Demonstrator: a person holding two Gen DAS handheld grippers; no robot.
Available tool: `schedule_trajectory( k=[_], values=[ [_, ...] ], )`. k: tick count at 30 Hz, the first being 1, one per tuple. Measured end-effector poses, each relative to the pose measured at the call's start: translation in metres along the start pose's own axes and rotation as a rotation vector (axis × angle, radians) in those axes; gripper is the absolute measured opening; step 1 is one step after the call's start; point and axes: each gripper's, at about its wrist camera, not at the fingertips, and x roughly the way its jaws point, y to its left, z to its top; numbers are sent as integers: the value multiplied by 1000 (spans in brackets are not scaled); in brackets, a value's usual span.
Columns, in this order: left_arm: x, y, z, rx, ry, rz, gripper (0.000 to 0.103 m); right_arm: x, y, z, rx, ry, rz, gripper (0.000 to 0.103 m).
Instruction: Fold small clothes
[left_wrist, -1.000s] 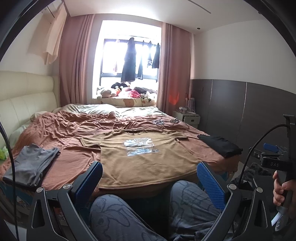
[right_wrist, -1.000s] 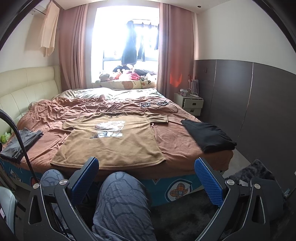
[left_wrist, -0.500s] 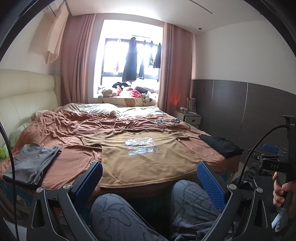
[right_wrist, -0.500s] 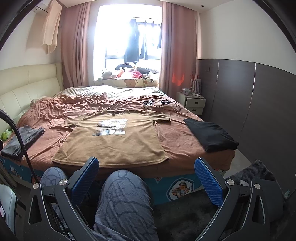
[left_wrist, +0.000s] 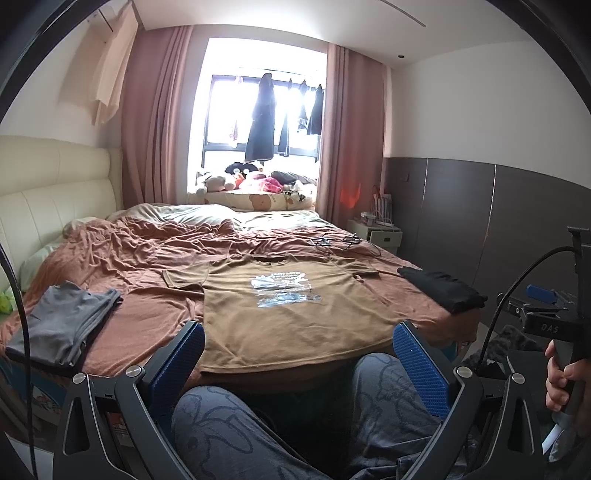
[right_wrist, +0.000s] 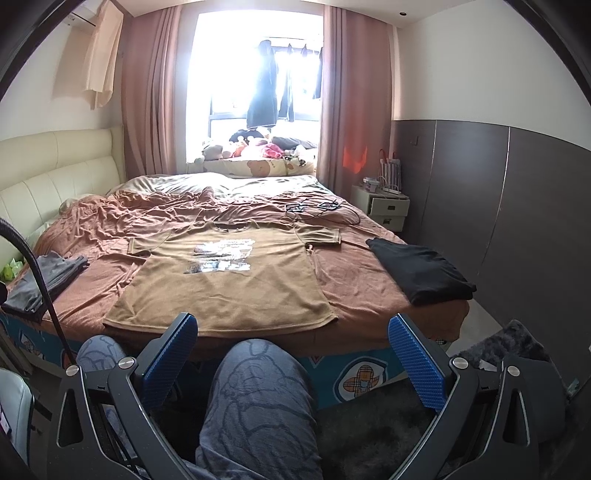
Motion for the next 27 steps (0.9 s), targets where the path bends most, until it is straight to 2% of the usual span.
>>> schedule_trajectory(
  k=[14,20,27],
  values=[
    [14,17,10,-21,32,39,102,10,-1,15,12,7,25,103],
    [22,32,23,-25,20,81,102,23,1,27,1,-12,57,103],
    [45,57,40,-55,47,140,102,52,2,40,8,-12,95,103]
  ],
)
